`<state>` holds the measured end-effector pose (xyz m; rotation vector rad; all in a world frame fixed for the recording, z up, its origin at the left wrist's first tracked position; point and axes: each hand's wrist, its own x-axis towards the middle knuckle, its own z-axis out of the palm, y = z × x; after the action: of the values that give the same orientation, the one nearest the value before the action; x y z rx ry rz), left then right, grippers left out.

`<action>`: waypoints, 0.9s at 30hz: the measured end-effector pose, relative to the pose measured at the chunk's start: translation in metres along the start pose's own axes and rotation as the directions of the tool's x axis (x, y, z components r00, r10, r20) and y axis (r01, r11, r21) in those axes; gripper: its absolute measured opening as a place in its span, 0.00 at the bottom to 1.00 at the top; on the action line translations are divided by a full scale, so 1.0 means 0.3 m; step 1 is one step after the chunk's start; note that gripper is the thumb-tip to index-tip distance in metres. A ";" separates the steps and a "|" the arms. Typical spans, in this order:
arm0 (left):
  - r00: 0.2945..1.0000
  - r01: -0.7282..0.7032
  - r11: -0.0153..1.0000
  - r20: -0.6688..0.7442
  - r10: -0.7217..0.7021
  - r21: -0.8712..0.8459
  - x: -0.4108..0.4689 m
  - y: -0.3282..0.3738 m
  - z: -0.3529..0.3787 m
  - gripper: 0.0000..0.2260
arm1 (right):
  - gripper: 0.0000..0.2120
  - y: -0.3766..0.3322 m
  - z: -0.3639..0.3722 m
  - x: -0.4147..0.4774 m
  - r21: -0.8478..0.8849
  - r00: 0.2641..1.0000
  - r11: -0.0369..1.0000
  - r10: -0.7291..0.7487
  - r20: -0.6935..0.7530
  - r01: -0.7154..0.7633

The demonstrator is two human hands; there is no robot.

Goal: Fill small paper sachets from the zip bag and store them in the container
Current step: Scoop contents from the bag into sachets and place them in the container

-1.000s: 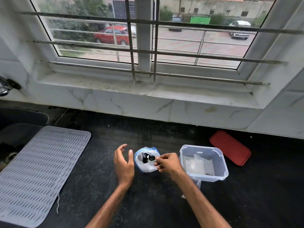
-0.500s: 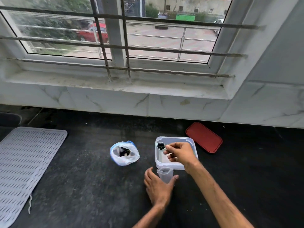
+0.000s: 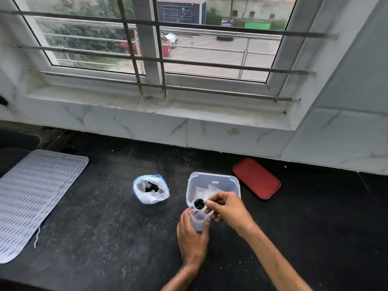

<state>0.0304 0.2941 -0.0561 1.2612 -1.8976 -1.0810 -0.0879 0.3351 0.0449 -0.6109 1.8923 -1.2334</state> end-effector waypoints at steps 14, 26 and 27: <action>0.999 -0.042 0.999 -0.010 0.042 -0.007 0.006 0.078 0.020 0.14 | 0.03 0.009 -0.001 -0.024 -0.612 0.946 0.753 -0.325 -0.024 0.243; 0.994 -0.109 0.994 0.006 0.109 0.014 0.044 0.076 0.008 0.13 | 0.05 -0.002 -0.009 -0.010 -0.643 0.926 0.715 -0.377 -0.022 0.276; 0.994 -0.112 0.994 0.011 0.112 0.010 0.043 0.080 0.009 0.13 | 0.06 -0.001 -0.012 -0.010 -0.635 0.924 0.719 -0.382 -0.020 0.283</action>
<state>0.0132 0.2881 -0.0358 1.1422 -1.9595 -1.0221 -0.0891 0.3393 0.0469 -1.2957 2.4112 -0.8431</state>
